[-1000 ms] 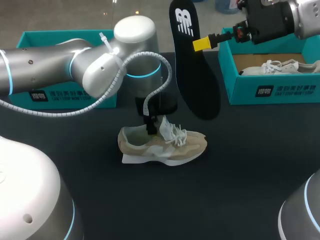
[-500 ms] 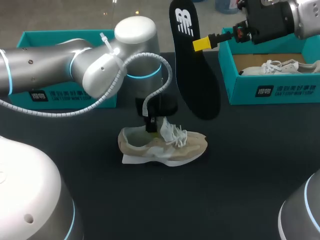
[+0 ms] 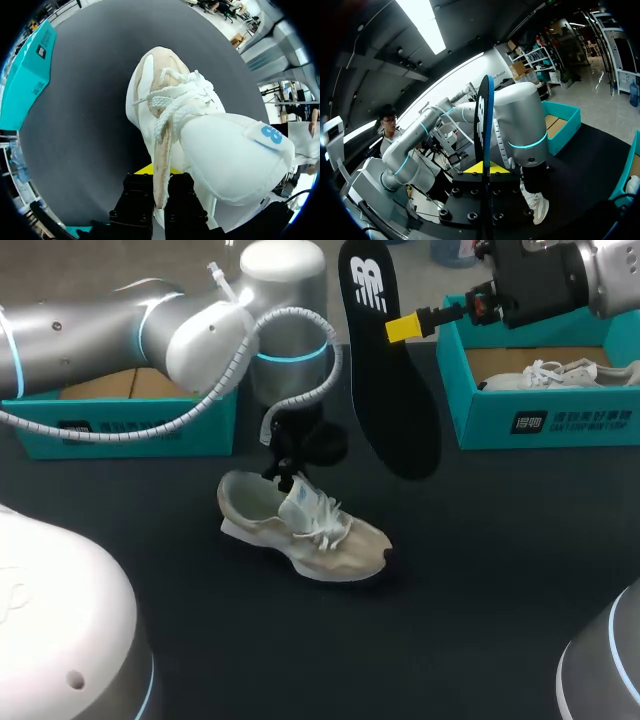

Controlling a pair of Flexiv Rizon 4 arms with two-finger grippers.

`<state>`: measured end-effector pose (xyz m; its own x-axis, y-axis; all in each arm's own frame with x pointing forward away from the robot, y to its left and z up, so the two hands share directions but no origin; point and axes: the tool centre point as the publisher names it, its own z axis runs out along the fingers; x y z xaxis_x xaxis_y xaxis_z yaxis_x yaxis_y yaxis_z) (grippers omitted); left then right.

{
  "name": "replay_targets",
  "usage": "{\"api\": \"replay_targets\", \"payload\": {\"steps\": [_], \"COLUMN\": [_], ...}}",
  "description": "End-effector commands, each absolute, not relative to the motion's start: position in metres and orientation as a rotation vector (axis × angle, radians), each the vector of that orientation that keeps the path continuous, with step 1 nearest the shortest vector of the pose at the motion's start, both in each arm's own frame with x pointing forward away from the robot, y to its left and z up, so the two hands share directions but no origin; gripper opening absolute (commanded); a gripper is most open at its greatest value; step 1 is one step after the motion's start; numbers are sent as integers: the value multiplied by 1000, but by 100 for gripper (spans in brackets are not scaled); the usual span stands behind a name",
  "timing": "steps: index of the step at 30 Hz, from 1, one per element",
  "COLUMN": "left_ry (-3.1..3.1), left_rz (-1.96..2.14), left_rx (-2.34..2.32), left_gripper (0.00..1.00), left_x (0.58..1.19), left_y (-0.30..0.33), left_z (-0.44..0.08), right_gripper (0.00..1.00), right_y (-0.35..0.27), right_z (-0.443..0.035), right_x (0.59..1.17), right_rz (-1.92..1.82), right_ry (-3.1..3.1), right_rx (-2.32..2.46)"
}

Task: Take the shoe out of the shoebox, open the shoe tongue, remove and reinsert the insole, then place the shoe into the shoebox

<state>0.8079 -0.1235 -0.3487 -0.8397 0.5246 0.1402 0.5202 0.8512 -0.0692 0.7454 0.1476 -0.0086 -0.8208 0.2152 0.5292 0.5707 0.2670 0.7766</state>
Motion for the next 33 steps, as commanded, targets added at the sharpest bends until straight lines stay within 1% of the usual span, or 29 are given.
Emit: {"api": "replay_targets", "payload": {"steps": [1,4,8,10,12,24,33], "left_ry": [-2553,-2482,-2520,-2681,-2902,-2855,-2600], "left_rz": [-45,-43,-29,93,193,226,82], "left_rx": [-1371,-1532,-1631,-1527,-1231,-1253,-1502], "left_gripper": [0,0,0,0,0,0,0], "left_x": [816,816,818,820,823,828,825], "left_y": [-126,-125,-125,-123,-120,-116,-116], "left_z": [-343,-341,-336,-329,-323,-327,-319], "right_gripper": [0,0,0,0,0,0,0], "right_y": [149,149,149,149,149,149,149], "right_z": [-9,-9,-9,-9,-9,-9,-9], "right_x": [747,747,747,747,747,747,747], "right_rz": [-1568,-1568,-1568,-1568,-1568,-1568,-1568], "right_ry": [-2226,-2226,-2226,-2226,-2226,-2226,-2226], "right_rx": [-720,-720,-720,-720,-720,-720,-720]}}
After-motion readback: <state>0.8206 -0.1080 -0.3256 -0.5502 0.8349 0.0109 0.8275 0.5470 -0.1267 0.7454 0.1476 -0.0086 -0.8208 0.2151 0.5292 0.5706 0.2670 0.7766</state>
